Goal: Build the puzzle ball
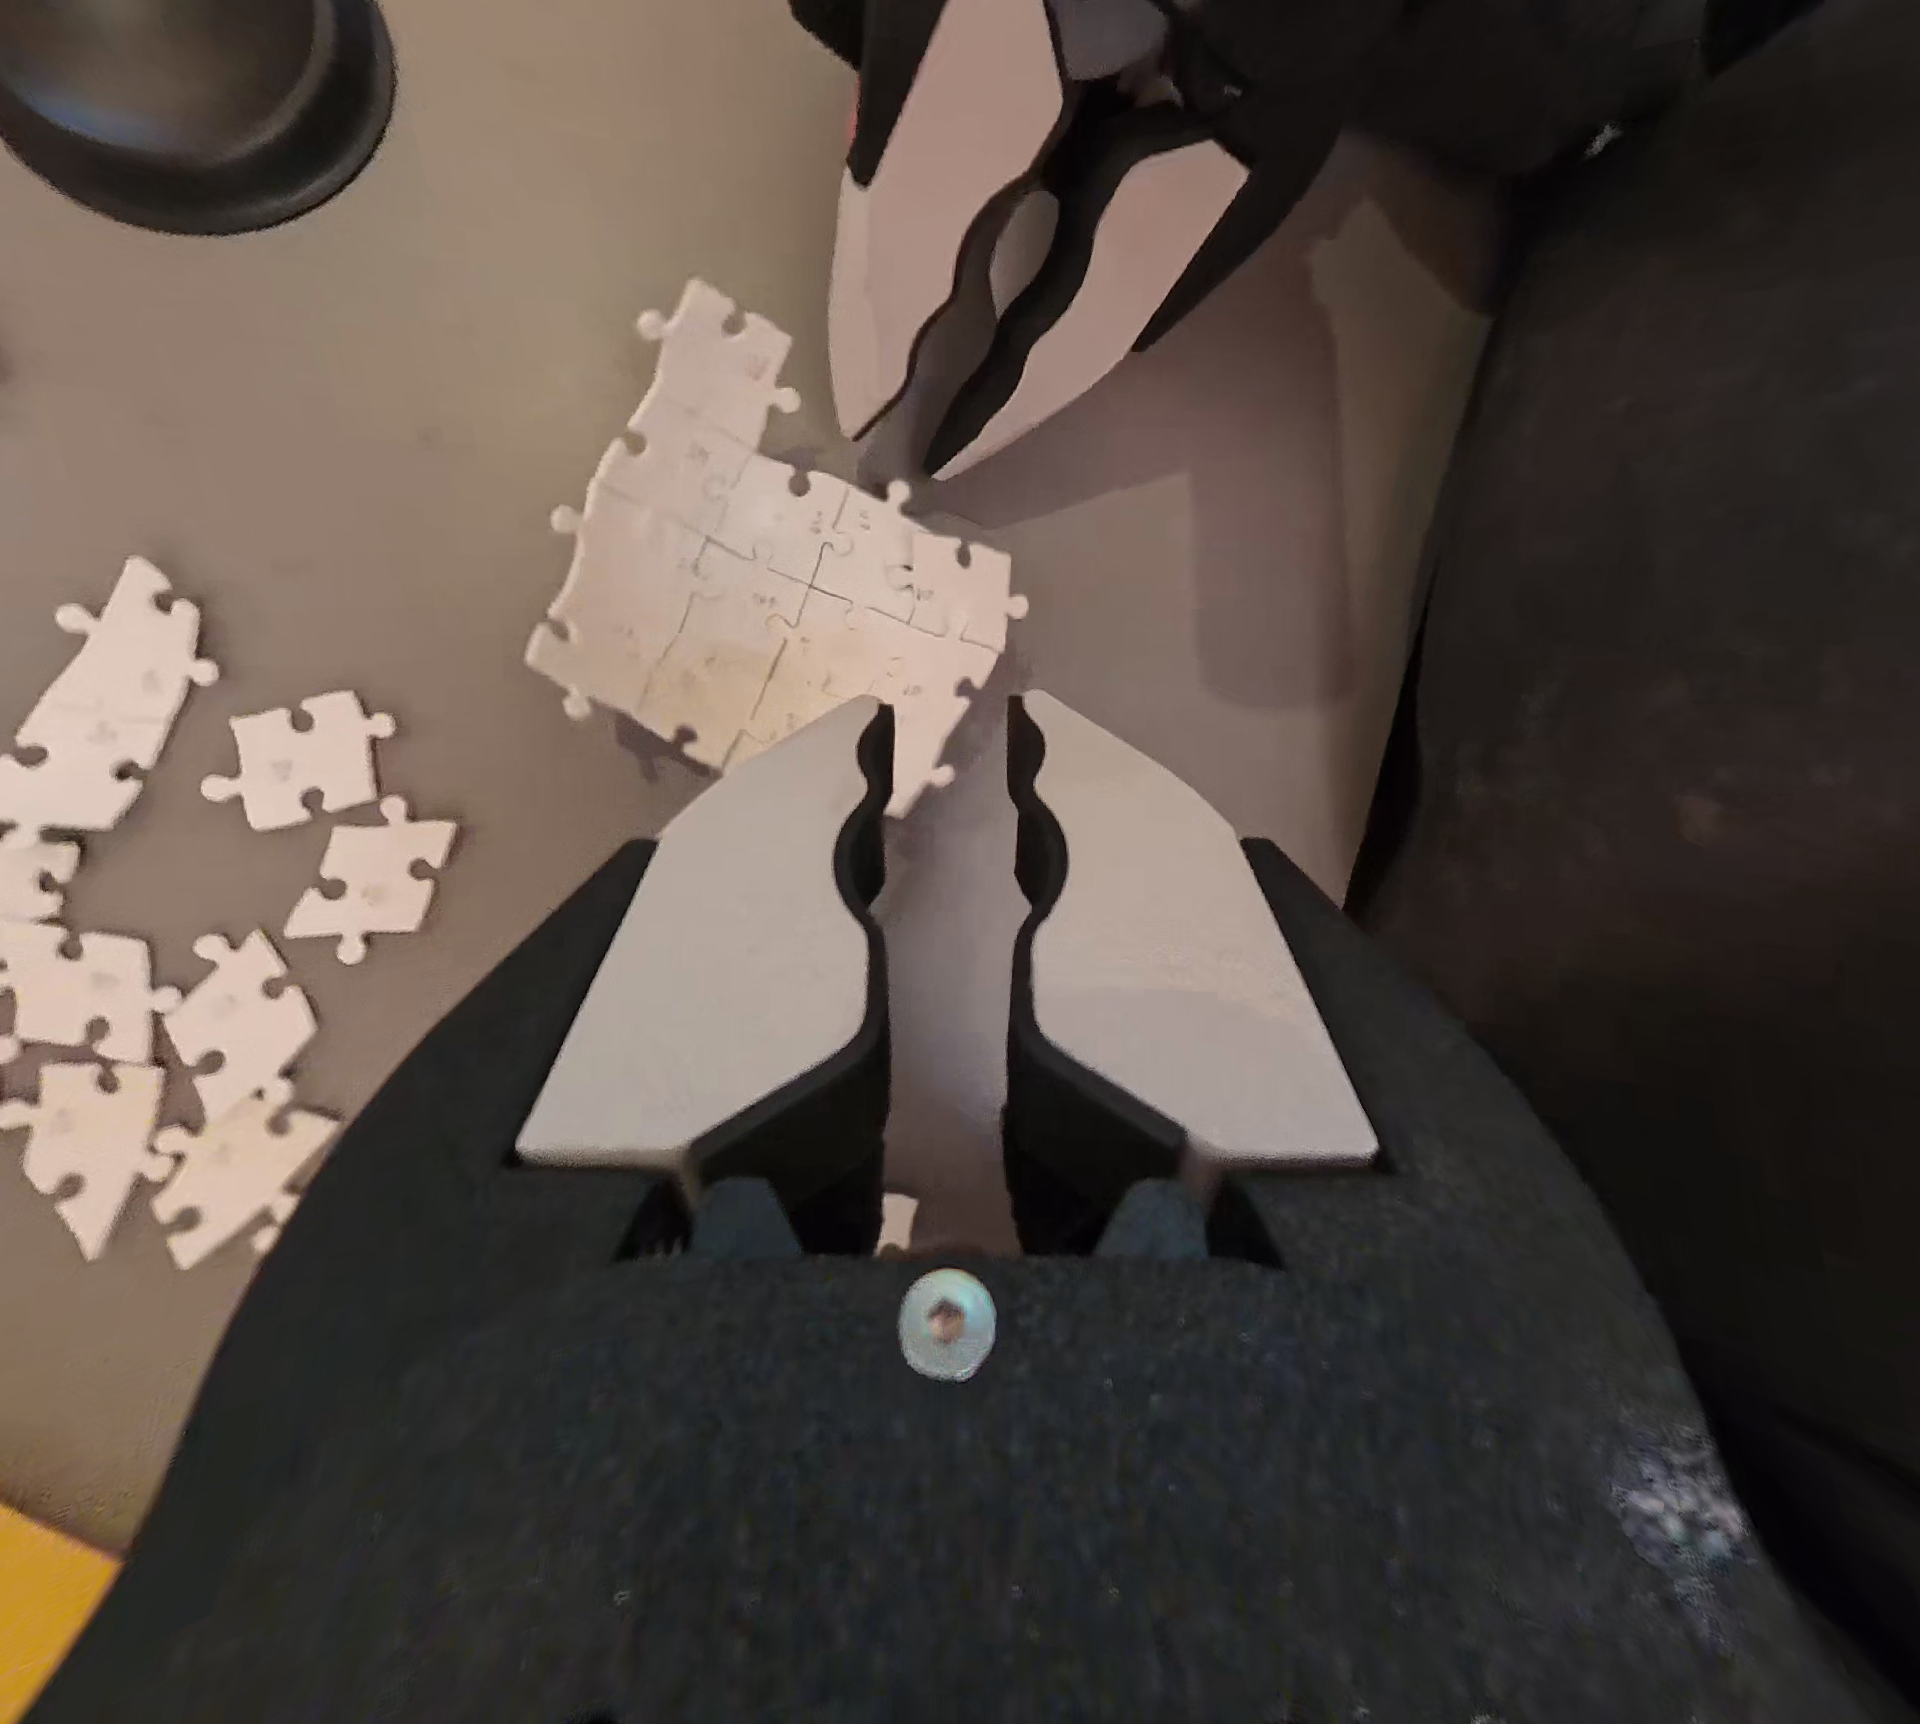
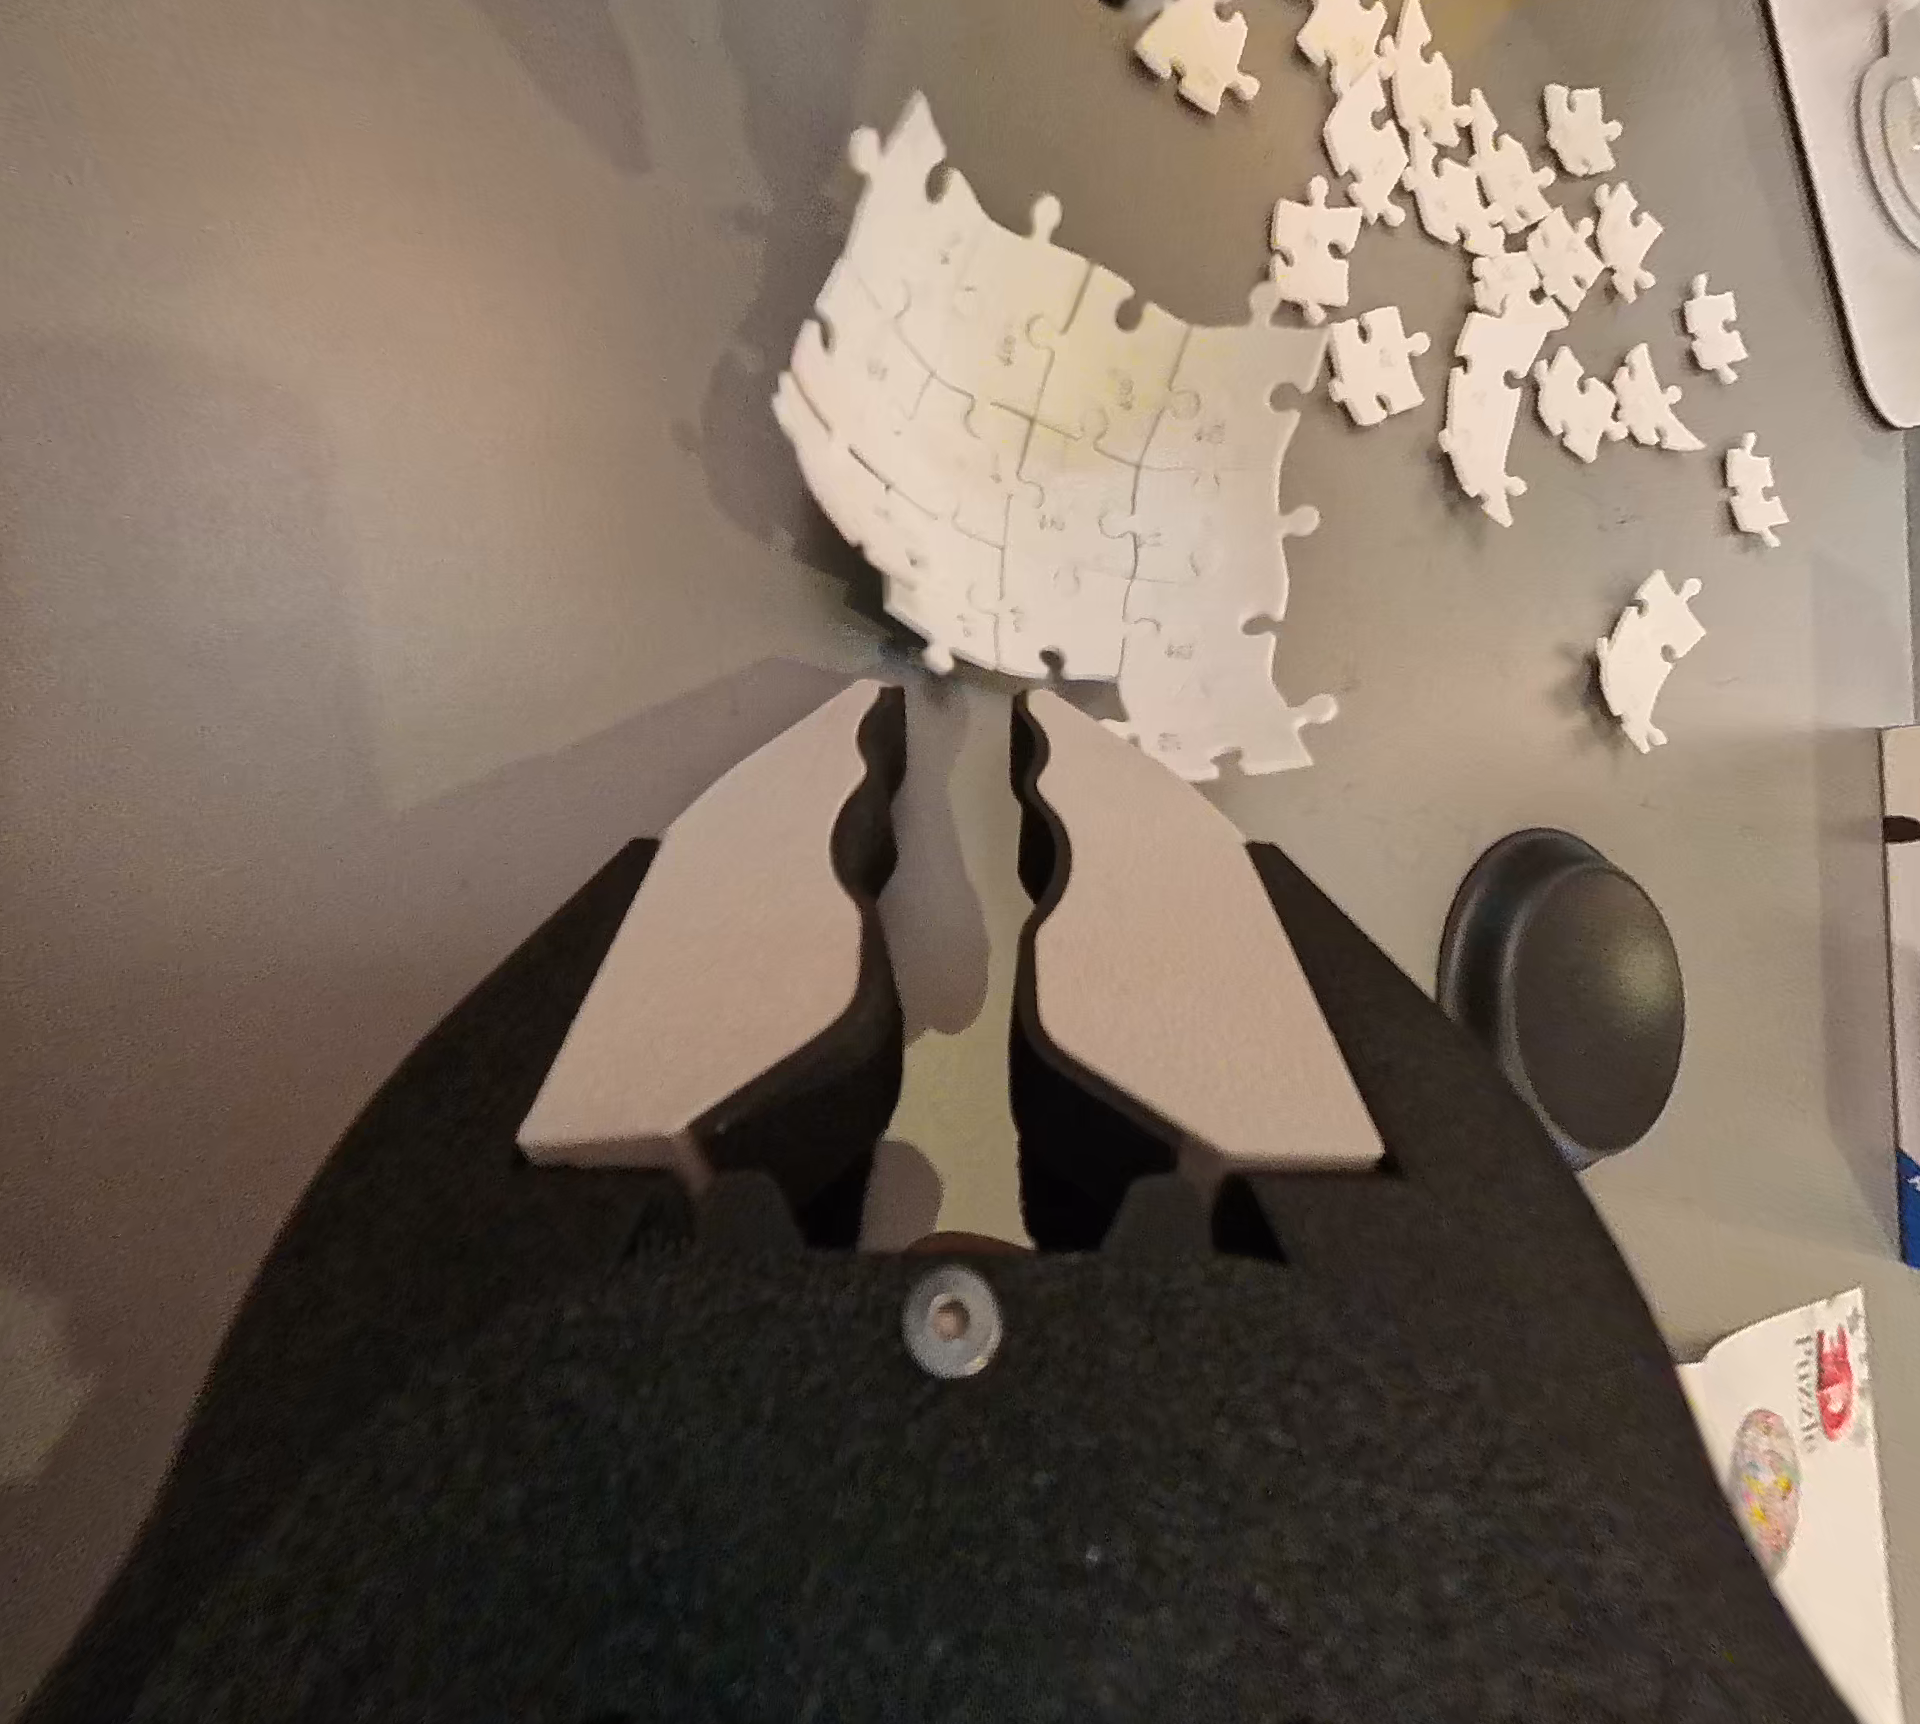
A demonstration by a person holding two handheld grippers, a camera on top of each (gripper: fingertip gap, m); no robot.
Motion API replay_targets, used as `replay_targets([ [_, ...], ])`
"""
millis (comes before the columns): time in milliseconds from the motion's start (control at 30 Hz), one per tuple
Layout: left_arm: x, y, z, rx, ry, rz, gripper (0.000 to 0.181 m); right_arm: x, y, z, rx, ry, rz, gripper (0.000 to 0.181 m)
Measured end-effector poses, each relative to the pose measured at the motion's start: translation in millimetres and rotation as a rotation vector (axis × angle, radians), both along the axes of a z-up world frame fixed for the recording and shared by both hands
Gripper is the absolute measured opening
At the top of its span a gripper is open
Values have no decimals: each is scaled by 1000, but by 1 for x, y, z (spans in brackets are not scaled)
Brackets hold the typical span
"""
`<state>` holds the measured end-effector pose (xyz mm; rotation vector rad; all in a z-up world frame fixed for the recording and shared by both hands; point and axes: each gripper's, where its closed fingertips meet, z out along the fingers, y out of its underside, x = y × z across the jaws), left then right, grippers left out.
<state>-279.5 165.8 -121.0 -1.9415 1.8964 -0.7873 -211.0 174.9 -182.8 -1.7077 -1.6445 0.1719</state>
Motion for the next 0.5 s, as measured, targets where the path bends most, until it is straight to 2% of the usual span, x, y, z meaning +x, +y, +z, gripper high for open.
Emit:
replay_targets([
  [133,-13,0,-5,-14,-76,142,23,-3,-13,12,-37,93,4,20],
  [300,-29,14,-11,10,-184,315,25,-29,-23,21,-29,155,-8,24],
  [400,-26,20,-13,-33,-218,354,39,-40,-17,16,13,115,-34,24],
  [500,-22,29,-22,-7,-199,376,52,-43,-9,15,71,71,-54,25],
])
